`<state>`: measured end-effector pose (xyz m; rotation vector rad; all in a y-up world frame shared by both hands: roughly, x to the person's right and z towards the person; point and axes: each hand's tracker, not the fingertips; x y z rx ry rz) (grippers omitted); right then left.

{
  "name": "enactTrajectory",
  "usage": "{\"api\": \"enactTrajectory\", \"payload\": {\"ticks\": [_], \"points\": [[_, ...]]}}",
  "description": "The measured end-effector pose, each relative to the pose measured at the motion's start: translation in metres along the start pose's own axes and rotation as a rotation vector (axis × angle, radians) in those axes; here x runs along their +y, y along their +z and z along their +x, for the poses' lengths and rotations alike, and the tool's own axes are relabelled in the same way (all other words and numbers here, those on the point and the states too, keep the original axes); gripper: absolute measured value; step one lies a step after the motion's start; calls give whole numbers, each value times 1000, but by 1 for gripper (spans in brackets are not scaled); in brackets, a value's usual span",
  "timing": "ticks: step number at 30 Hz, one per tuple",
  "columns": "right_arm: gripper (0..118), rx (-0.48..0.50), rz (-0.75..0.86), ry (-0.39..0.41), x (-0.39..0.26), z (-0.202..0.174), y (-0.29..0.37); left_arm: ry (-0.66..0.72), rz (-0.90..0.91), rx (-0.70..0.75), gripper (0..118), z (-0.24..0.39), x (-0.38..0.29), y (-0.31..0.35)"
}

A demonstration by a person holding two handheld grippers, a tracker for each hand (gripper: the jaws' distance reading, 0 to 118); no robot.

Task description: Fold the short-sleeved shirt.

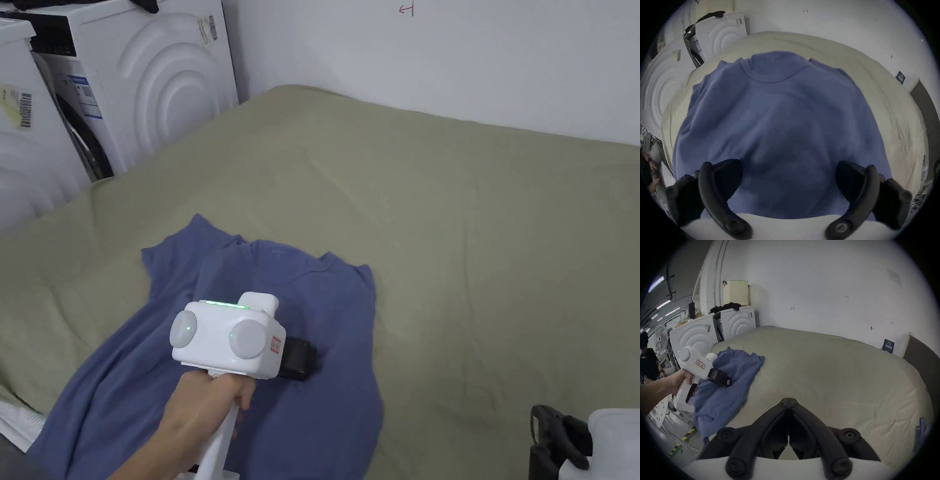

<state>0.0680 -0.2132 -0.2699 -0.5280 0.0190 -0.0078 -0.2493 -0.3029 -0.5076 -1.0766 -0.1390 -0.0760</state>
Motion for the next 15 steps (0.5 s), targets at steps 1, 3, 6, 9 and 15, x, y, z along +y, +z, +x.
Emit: {"api": "enactTrajectory", "payload": {"ticks": [1, 3, 6, 9, 15], "points": [[2, -2, -4, -1, -1, 2, 2, 0, 12, 6, 114, 1, -1, 5], [2, -9, -5, -11, -2, 6, 6, 2, 30, 1, 84, -1, -1, 16], [2, -16, -2, -38, -2, 16, 16, 9, 66, 11, 4, -4, 1, 35], [2, -38, 8, -49, -2, 29, 33, 23, 55, 1, 4, -10, 2, 44], [2, -123, 33, -67, -9, 72, 76, -75, 157, -19, 4, 28, 11, 94]]}}
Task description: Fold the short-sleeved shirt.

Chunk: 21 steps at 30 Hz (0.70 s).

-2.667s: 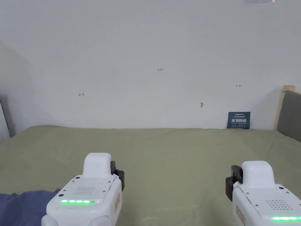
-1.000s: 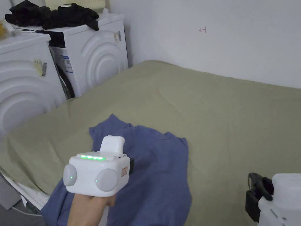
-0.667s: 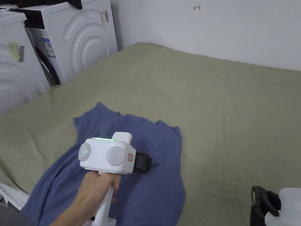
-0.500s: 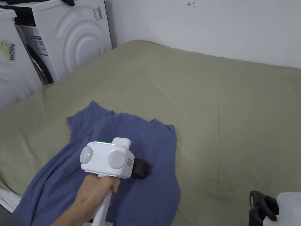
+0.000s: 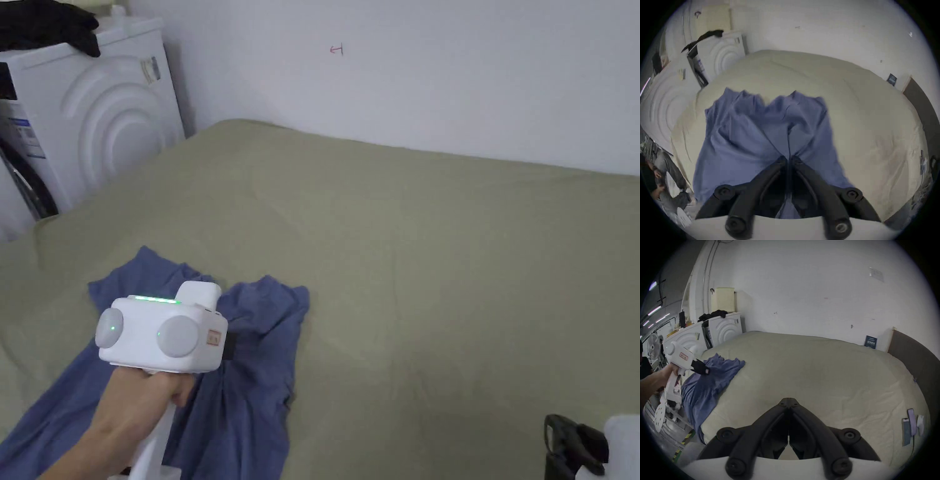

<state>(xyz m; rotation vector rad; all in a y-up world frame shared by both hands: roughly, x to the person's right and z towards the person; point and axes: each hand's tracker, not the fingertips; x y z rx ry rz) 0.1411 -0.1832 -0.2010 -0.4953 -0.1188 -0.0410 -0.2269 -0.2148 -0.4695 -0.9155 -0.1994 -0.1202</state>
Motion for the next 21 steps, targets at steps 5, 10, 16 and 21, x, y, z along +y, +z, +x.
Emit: {"api": "enactTrajectory", "payload": {"ticks": [5, 10, 16, 21], "points": [[2, -79, 17, -50, -3, 43, 34, -93, 55, -72, 4, 67, 32, 27], [2, -168, 32, -63, -9, 80, 67, -184, 119, -211, 4, 163, 66, 48], [2, -276, 31, -120, -20, 124, 94, -347, 170, -412, 4, 304, 86, 74], [2, -335, 15, -154, -30, 148, 106, -463, 180, -576, 4, 408, 78, 90]]}}
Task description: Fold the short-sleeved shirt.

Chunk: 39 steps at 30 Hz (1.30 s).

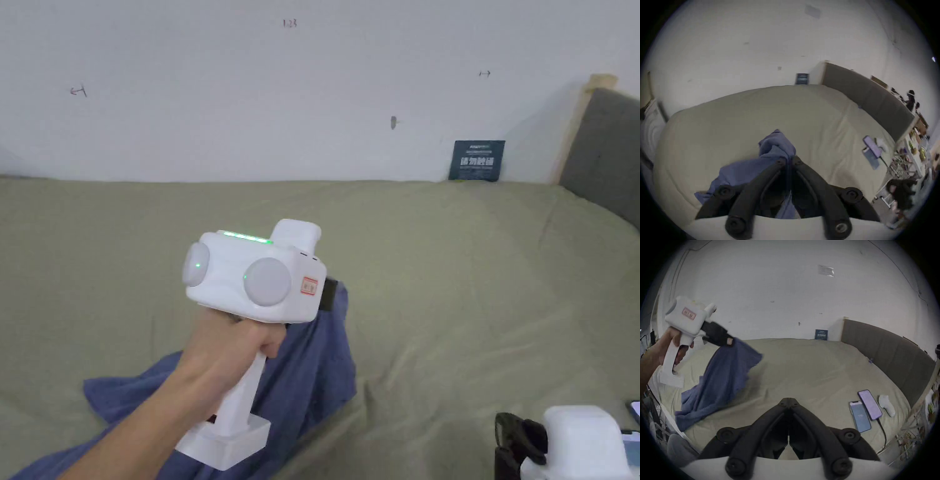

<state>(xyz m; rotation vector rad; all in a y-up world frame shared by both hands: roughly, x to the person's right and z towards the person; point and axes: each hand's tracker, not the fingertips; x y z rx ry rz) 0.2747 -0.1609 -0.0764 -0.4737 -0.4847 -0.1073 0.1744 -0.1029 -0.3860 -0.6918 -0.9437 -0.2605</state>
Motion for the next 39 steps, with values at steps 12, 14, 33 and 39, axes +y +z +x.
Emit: {"api": "enactTrajectory", "payload": {"ticks": [12, 14, 33, 39], "points": [[2, -34, -66, -27, -19, 19, -16, 20, -270, -23, 11, 52, -70, -131], [2, -30, -71, -28, -21, 18, -19, 46, -259, -16, 76, 44, -79, -133], [2, 36, 181, 34, 17, -33, 50, 121, 408, 503, 0, -1, -160, 237], [2, 45, 218, 19, 20, -41, 66, 179, 451, 582, 0, -13, -196, 294]]}}
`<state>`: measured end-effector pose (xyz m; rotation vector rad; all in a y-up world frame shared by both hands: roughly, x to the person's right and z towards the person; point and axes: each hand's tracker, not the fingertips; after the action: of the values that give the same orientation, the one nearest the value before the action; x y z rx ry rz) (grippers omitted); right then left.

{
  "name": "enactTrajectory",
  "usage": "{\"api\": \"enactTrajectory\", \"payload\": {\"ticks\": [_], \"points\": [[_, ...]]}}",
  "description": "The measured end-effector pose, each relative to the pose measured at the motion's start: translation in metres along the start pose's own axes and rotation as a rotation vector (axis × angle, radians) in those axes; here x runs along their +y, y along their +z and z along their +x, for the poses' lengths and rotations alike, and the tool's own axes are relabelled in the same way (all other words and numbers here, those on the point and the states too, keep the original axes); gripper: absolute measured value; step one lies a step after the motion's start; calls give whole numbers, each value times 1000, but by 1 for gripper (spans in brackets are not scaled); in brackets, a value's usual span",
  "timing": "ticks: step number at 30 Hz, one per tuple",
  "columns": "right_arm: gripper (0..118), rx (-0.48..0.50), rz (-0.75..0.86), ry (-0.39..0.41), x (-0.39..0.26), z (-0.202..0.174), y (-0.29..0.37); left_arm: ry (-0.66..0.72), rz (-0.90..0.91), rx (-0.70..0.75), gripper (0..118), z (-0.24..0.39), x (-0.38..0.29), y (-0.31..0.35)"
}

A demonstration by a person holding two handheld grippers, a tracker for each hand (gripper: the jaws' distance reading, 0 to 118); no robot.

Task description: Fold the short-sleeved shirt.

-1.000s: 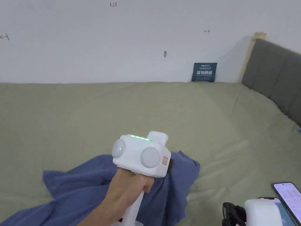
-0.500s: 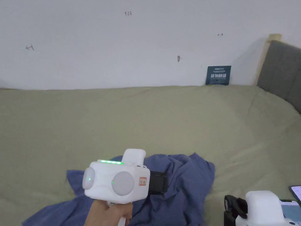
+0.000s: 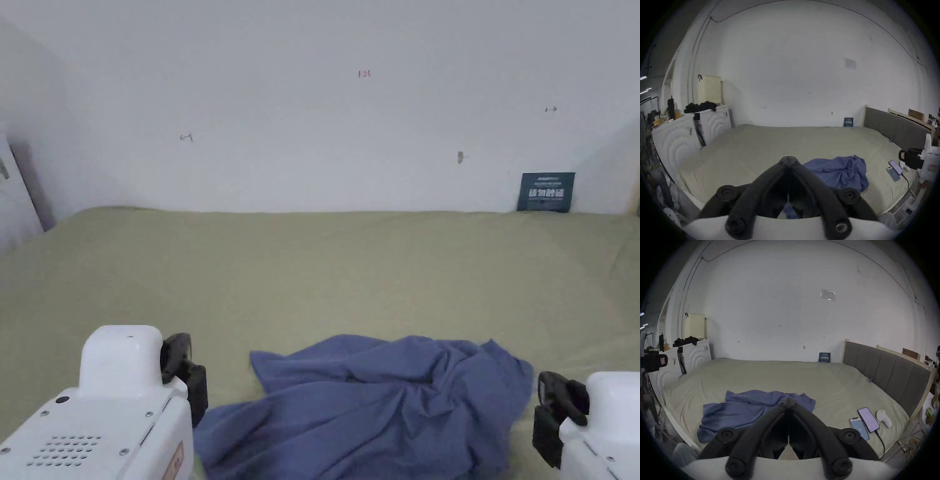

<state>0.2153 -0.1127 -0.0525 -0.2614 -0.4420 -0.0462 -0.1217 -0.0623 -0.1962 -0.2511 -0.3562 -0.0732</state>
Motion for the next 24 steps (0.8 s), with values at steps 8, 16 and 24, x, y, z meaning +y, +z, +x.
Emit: {"api": "enactTrajectory", "payload": {"ticks": [8, 16, 24], "points": [[2, 14, -7, 3, 2, -9, -2, 32, -81, 12, 0, -27, -14, -15], [2, 38, -62, 18, -5, -19, -28, 38, -380, -47, 3, -55, -55, -122], [2, 37, -170, 31, -21, -21, -76, 14, -669, -5, 113, -70, -98, -262]]}}
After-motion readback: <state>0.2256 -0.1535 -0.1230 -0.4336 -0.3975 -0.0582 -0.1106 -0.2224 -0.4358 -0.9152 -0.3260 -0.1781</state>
